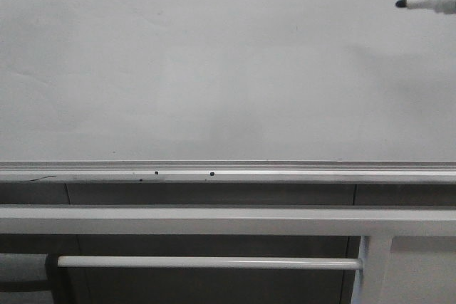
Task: Write number 1 on whiteboard
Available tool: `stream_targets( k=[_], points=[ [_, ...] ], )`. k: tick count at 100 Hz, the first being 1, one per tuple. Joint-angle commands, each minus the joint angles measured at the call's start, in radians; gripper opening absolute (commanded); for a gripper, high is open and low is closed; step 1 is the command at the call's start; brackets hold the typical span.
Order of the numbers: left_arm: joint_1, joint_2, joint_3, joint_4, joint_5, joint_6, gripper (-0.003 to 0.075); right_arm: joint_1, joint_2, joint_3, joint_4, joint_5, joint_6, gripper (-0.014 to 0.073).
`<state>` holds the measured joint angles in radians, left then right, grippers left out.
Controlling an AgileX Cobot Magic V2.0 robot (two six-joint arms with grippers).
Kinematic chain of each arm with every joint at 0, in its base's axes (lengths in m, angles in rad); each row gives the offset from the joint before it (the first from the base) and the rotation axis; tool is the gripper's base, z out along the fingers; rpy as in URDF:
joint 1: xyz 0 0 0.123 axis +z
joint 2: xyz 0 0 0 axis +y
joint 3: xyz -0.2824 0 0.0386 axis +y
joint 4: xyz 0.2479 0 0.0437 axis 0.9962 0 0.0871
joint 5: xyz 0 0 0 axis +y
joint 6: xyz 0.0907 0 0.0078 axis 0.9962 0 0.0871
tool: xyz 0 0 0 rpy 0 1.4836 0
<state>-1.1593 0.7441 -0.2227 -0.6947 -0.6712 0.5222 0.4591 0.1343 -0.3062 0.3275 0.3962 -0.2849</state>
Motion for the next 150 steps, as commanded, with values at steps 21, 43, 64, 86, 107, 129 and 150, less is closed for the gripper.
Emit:
stream_targets(
  k=[21, 43, 64, 86, 107, 129, 150],
  points=[
    [0.002, -0.003, -0.025, 0.009, -0.065, -0.009, -0.002, -0.005, 0.077, -0.025, 0.01, -0.131, -0.098, -0.0043],
    [0.002, -0.003, -0.025, -0.006, -0.065, -0.009, -0.002, -0.005, 0.084, -0.025, 0.012, -0.163, -0.098, -0.0044],
    [0.002, -0.003, -0.025, -0.006, -0.065, -0.009, -0.002, -0.005, 0.131, -0.025, 0.05, -0.199, -0.098, -0.0044],
    [0.002, -0.003, -0.025, -0.006, -0.065, -0.009, -0.002, -0.005, 0.161, -0.027, 0.053, -0.207, -0.098, -0.0044],
    [0.002, -0.003, -0.025, -0.006, -0.065, -0.009, -0.002, -0.005, 0.163, -0.027, 0.053, -0.218, -0.098, -0.0043],
    [0.002, -0.003, -0.025, -0.006, -0.065, -0.009, -0.002, -0.005, 0.167, -0.027, 0.046, -0.254, -0.098, -0.0043],
    [0.002, -0.003, -0.025, -0.006, -0.065, -0.009, -0.002, -0.005, 0.167, -0.027, 0.023, -0.257, -0.098, -0.0043]
  ],
)
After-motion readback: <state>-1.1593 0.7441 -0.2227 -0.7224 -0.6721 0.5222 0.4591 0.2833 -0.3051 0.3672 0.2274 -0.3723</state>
